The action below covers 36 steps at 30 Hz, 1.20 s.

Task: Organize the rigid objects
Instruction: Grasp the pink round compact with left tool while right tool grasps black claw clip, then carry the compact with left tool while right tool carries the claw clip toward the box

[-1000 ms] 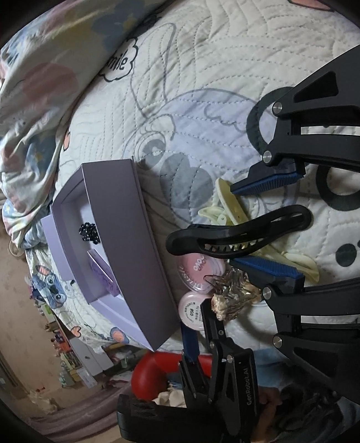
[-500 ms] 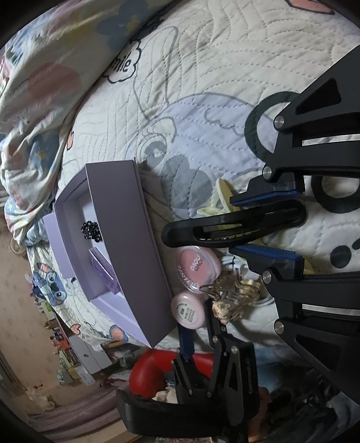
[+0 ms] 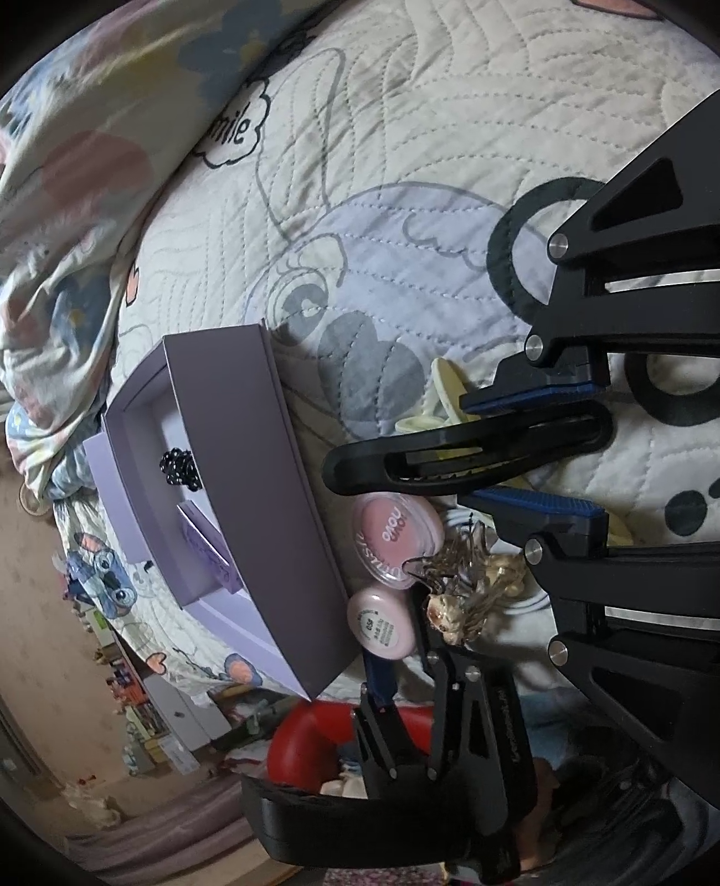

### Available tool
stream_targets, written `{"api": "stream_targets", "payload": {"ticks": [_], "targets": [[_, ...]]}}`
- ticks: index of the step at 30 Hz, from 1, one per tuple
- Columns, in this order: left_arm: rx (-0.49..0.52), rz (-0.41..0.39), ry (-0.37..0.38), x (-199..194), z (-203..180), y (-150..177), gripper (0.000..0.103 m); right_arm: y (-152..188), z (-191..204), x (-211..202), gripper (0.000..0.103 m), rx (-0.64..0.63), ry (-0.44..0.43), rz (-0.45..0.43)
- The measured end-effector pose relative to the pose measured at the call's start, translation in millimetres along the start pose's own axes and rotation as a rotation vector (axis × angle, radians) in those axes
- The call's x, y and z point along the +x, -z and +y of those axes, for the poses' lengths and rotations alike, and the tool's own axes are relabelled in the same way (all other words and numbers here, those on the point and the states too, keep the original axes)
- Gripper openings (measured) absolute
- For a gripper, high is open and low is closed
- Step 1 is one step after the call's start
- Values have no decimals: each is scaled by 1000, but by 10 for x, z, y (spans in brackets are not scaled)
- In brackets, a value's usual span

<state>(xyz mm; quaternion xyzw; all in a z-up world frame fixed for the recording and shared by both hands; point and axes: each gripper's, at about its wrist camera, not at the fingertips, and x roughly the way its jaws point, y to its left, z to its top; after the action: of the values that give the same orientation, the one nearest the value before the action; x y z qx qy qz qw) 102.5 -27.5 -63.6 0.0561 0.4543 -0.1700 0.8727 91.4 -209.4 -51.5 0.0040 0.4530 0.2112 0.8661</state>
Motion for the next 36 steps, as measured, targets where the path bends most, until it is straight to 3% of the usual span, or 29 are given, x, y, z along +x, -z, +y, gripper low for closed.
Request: {"api": "stream_targets", "payload": {"ticks": [21, 36], "targets": [[-80, -18, 47, -278, 94, 168, 51, 56, 75, -177, 22, 6, -1, -23], [-81, -28, 74, -124, 115, 142, 51, 77, 98, -80, 23, 12, -4, -8]]}}
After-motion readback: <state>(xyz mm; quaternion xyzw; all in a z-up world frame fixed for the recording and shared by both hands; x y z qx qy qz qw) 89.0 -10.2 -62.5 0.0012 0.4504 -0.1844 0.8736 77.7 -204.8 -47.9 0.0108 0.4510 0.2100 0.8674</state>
